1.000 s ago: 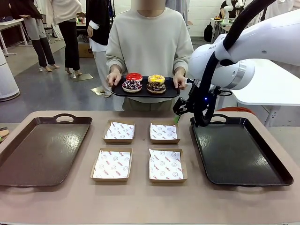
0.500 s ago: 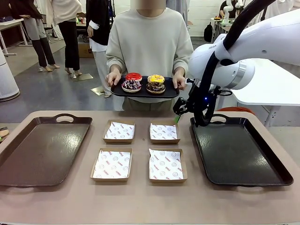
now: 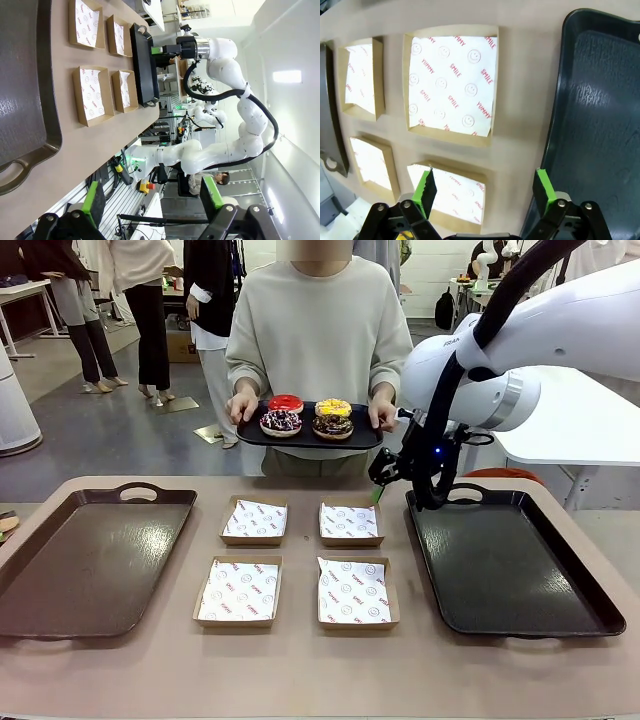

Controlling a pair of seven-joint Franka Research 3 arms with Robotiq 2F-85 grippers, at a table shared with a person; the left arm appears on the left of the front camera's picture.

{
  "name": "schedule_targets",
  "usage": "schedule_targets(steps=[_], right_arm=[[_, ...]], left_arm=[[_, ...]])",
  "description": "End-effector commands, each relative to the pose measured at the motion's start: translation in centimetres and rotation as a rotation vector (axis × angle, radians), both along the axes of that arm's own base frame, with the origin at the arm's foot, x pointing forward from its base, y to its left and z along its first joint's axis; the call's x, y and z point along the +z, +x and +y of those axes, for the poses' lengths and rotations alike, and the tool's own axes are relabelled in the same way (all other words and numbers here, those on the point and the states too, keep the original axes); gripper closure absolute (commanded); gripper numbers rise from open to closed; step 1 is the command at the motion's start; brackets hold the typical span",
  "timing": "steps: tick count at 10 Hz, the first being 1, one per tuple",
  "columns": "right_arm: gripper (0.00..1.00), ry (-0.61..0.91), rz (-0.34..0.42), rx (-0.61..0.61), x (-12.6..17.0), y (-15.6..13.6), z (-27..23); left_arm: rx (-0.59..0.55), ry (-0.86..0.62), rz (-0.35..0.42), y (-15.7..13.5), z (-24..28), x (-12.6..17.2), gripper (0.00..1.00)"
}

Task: Individually package the donuts and arrange them on the tray.
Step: Pick up one Paper togo box.

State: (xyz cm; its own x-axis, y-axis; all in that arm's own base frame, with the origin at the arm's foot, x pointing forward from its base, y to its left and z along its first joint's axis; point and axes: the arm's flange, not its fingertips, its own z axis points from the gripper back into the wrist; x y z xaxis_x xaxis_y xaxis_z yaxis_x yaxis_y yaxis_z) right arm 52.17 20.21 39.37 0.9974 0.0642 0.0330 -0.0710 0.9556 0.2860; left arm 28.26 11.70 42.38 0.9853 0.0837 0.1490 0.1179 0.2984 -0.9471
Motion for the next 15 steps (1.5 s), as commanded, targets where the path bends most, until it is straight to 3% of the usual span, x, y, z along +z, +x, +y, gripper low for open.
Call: schedule_targets(steps=[1,6,12,13,14,15], right_arm=[[0.0,-0.081,0.013,-0.076,-0.2,3.0,2.1],[0.0,-0.257,0.055,-0.098,-2.7,7.0,7.5],[0.0,-0.289,0.097,-0.068,-6.7,8.0,7.4],[0.58,-0.288,0.096,-0.061,-7.0,7.9,7.2],[0.59,-0.283,0.101,-0.054,-7.1,7.9,7.0],[1.0,-0.28,0.097,-0.053,-6.9,7.8,6.9]], left_arm=[[0.004,-0.015,-0.018,-0.1,0.0,0.1,0.0],[0.004,-0.015,-0.018,-0.1,0.0,0.1,0.0],[0.004,-0.015,-0.018,-0.1,0.0,0.1,0.0],[0.004,-0.015,-0.018,-0.1,0.0,0.1,0.0],[0.004,-0.015,-0.018,-0.1,0.0,0.1,0.0],[0.004,-0.015,-0.018,-0.1,0.0,0.1,0.0]])
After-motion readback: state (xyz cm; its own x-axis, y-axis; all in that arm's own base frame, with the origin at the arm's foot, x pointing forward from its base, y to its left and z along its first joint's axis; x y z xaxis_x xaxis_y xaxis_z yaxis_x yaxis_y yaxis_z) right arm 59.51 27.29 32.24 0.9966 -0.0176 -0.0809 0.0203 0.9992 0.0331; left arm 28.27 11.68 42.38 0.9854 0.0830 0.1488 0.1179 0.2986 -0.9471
